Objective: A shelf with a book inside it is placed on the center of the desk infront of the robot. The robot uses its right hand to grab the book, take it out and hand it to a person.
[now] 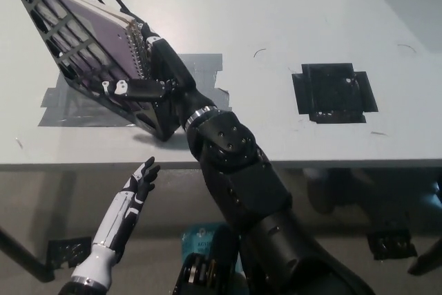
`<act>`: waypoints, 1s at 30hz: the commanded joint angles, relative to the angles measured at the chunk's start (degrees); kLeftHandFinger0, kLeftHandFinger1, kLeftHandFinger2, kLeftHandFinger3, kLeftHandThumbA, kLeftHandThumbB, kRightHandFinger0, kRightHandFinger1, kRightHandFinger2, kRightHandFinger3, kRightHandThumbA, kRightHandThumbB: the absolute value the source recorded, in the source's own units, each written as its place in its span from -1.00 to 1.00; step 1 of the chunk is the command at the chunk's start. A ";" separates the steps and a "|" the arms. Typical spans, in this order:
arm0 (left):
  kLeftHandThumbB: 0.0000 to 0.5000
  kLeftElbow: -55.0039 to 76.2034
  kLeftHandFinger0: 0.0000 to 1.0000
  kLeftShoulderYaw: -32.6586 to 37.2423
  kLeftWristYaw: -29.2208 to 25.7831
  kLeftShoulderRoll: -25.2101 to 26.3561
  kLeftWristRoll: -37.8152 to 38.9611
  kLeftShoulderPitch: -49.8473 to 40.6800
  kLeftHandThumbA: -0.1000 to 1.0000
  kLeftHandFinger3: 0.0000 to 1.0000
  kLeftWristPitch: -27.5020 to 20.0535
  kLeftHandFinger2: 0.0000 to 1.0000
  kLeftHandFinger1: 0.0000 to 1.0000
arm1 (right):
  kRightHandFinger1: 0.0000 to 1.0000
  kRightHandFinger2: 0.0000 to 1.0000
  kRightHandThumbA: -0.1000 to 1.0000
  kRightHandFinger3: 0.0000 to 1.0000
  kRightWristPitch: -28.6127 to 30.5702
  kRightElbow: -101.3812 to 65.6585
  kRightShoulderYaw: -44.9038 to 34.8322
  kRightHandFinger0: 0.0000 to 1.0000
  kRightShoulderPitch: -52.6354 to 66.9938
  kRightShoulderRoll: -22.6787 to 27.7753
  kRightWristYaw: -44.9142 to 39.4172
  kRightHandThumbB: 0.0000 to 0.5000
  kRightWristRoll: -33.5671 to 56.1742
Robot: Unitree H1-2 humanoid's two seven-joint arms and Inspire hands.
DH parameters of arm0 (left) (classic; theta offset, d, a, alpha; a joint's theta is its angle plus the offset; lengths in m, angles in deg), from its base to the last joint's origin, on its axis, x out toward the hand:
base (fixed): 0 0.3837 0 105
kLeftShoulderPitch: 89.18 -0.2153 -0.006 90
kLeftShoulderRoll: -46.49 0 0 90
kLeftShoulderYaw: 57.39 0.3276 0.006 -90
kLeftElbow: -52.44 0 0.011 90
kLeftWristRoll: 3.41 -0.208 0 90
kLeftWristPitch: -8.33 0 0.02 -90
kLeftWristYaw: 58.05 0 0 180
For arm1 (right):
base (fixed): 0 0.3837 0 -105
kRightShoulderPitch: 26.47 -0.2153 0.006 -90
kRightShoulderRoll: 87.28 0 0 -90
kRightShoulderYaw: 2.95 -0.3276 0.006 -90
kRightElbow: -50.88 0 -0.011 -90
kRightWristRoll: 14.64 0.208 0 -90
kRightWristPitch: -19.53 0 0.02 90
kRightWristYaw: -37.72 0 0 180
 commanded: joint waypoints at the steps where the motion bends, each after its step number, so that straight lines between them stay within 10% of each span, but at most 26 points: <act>1: 0.17 1.77 1.00 -0.09 0.67 0.40 0.25 1.12 1.00 1.00 0.03 1.00 1.00 | 1.00 1.00 1.00 1.00 3.68 2.17 -0.64 1.00 -5.53 -0.70 -0.57 0.10 0.29; 30: 0.07 1.61 1.00 0.48 0.69 0.85 -0.84 2.72 1.00 1.00 0.29 1.00 1.00 | 0.87 1.00 1.00 1.00 5.07 9.38 -2.99 0.84 -11.14 0.20 1.62 -0.03 -0.31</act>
